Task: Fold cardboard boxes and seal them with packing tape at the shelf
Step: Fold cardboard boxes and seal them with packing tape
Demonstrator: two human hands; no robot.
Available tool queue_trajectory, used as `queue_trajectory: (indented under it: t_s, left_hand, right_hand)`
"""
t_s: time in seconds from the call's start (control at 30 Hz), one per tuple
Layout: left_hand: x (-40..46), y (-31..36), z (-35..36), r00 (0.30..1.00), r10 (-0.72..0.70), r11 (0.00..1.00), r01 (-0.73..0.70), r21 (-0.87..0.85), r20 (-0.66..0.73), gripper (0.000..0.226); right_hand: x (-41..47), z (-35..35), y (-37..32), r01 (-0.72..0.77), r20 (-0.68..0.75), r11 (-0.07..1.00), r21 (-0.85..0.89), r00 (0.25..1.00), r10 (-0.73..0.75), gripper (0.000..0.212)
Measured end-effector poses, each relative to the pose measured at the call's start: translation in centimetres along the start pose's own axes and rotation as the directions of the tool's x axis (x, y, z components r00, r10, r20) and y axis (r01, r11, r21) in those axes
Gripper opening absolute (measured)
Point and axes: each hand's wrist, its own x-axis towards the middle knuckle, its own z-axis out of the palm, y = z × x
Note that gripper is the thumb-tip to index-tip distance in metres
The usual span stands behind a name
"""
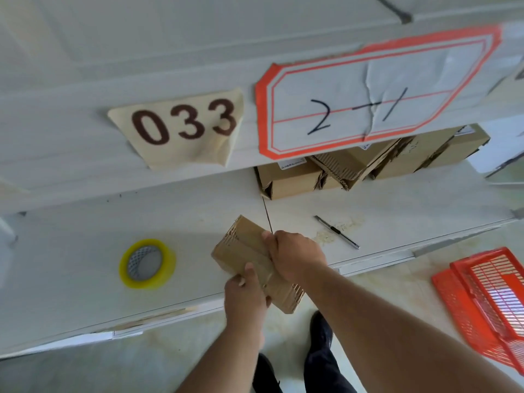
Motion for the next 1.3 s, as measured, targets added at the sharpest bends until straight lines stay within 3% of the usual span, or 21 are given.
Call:
queue_trajectory:
  t_s: [0.07, 0.13, 0.2, 0.27, 0.37, 0.43, 0.47, 0.53, 0.6, 0.73, 0.87, 1.03, 1.1, 1.2, 1.23, 1.3]
  left_hand:
    - [-0.6, -0.7, 0.2, 0.995, -0.079, 0.992, 0.084, -0.09, 0.056, 0.031]
    - [-0.1, -0.4, 0.3, 0.983, -0.135, 0.959, 0.161, -0.233, 0.122, 0.027]
    - [0.7, -0.4, 0.3, 0.955, -0.209, 0.894, 0.274, -0.354, 0.211, 0.022]
    - [1.8, -1.1, -0.4, 0.946, -0.248, 0.894, 0.307, -0.327, 0.208, 0.026]
    - [3.1, -1.2, -1.5, 0.985, -0.175, 0.957, 0.171, -0.233, 0.005, 0.031]
    - [3.5, 0.2, -1.4, 0.982, -0.005, 0.998, -0.008, -0.067, -0.189, 0.043]
    - [3.5, 1.0, -1.1, 0.975, 0.079, 0.995, -0.067, 0.068, -0.206, 0.057]
    - [4.1, 1.4, -0.5, 0.957, 0.241, 0.934, -0.185, 0.305, -0.159, 0.077]
    - [4.7, 0.8, -0.1, 0.941, 0.322, 0.88, -0.257, 0.399, -0.103, 0.082]
    - [5.2, -0.5, -0.5, 0.926, 0.37, 0.851, -0.304, 0.428, -0.079, 0.08]
    - [5.1, -0.2, -0.4, 0.917, 0.39, 0.84, -0.318, 0.439, -0.081, 0.078]
    - [5.1, -0.8, -0.3, 0.906, 0.415, 0.828, -0.336, 0.45, -0.087, 0.08]
    - [5.1, -0.5, -0.4, 0.91, 0.407, 0.835, -0.337, 0.434, -0.076, 0.085]
    - [4.6, -0.6, -0.4, 0.964, 0.245, 0.931, -0.205, 0.303, -0.101, 0.103]
    - [4.3, -1.1, -0.4, 0.983, 0.138, 0.973, -0.112, 0.2, -0.12, 0.099]
    - [2.7, -1.8, -0.4, 0.993, -0.089, 0.995, 0.091, 0.029, -0.083, 0.06]
  right_hand:
    - [-0.6, -0.9, -0.2, 0.03, 0.009, 0.998, 0.059, 0.999, -0.031, 0.051]
    - [-1.8, -1.1, -0.3, 0.158, -0.046, 0.987, 0.016, 0.987, -0.157, 0.039]
    - [-3.2, -0.2, -0.4, 0.287, -0.04, 0.953, -0.098, 0.956, -0.292, 0.062]
    - [-4.3, 2.3, -0.1, 0.331, -0.004, 0.935, -0.129, 0.942, -0.335, 0.069]
    - [-6.0, 5.9, 0.4, 0.413, -0.1, 0.889, -0.199, 0.894, -0.437, 0.055]
    - [-6.5, 7.6, 0.5, 0.435, -0.157, 0.871, -0.227, 0.867, -0.474, 0.051]
    - [-6.6, 8.3, 0.5, 0.441, -0.172, 0.867, -0.23, 0.859, -0.483, 0.052]
    - [-6.7, 8.6, 0.6, 0.452, -0.198, 0.868, -0.209, 0.849, -0.49, 0.056]
    - [-6.1, 8.6, 0.9, 0.455, -0.228, 0.87, -0.189, 0.841, -0.49, 0.057]
    - [-5.2, 9.0, 1.6, 0.454, -0.202, 0.857, -0.246, 0.84, -0.503, 0.061]
    - [-4.0, 8.5, 1.0, 0.381, -0.18, 0.89, -0.253, 0.885, -0.43, 0.063]
    - [-0.7, 4.7, 0.1, 0.153, -0.043, 0.978, -0.144, 0.986, -0.161, 0.079]
    - [0.9, 3.4, 0.0, 0.07, -0.009, 0.99, -0.12, 0.997, -0.072, 0.084]
    - [1.9, 2.3, -0.2, 0.019, -0.009, 0.992, -0.124, 1.0, -0.02, 0.069]
    - [2.0, 1.9, -0.2, 0.013, -0.002, 0.994, -0.105, 1.0, -0.013, 0.065]
    - [1.6, 1.2, 0.0, 0.021, 0.03, 0.998, -0.066, 0.999, -0.019, 0.059]
